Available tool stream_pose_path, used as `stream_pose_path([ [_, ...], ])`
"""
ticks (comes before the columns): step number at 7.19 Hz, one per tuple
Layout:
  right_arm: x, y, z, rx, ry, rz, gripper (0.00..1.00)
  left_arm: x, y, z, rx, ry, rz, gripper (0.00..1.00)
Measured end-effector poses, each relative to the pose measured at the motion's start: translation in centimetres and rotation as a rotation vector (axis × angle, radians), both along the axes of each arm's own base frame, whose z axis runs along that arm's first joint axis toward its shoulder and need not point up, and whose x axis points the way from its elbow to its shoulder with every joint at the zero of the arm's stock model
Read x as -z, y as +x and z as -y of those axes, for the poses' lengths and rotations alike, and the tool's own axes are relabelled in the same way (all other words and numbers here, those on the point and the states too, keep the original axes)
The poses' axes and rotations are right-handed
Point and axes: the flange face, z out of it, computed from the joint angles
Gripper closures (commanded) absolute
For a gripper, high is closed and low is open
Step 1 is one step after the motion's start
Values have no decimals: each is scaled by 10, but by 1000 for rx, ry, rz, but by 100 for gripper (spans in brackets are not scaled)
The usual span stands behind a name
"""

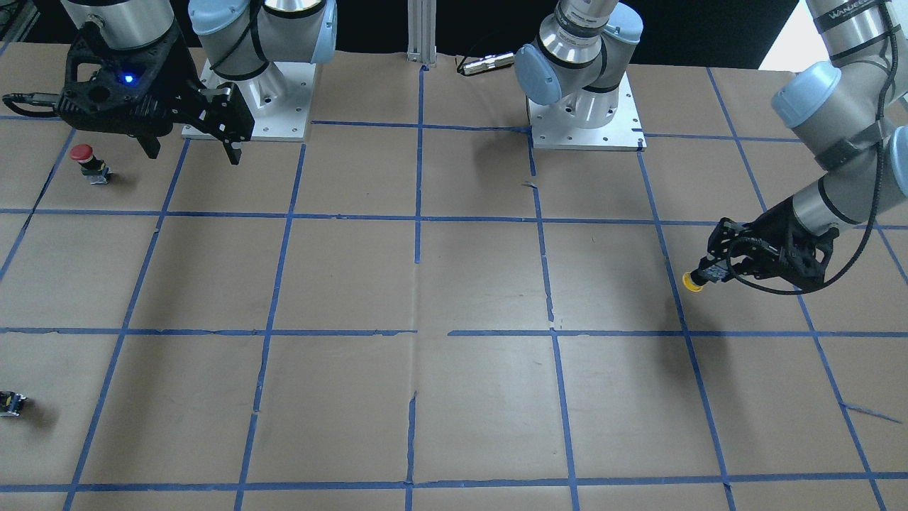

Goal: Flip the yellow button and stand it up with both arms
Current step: 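Lift the yellow button with the left gripper while the right arm approaches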

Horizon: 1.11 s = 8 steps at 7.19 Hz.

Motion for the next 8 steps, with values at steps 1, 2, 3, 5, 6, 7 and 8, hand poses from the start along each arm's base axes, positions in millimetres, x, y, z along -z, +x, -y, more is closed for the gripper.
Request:
stream_pose_path([
  [1,-1,-4,1,9,-3,1,0,-11,-46,9,-77,-6,-136,93],
  [2,-3,-6,2,35,-9,20,0,-23,-93,18,-155,0,-295,93],
  [3,-4,-2,3,110,-16,78,0,-37,-135,22,-215,16,-451,93],
  [5,-6,5,6,365,7,255,0,-69,-201,20,-295,84,-705,97],
  [6,-7,-2,10,529,62,392,0,-88,-230,15,-315,127,-797,97],
  [7,-6,-18,13,708,171,554,0,-107,-258,8,-314,161,-867,98],
  [8,-5,-30,10,857,303,673,0,-125,-286,-2,-290,187,-919,99],
])
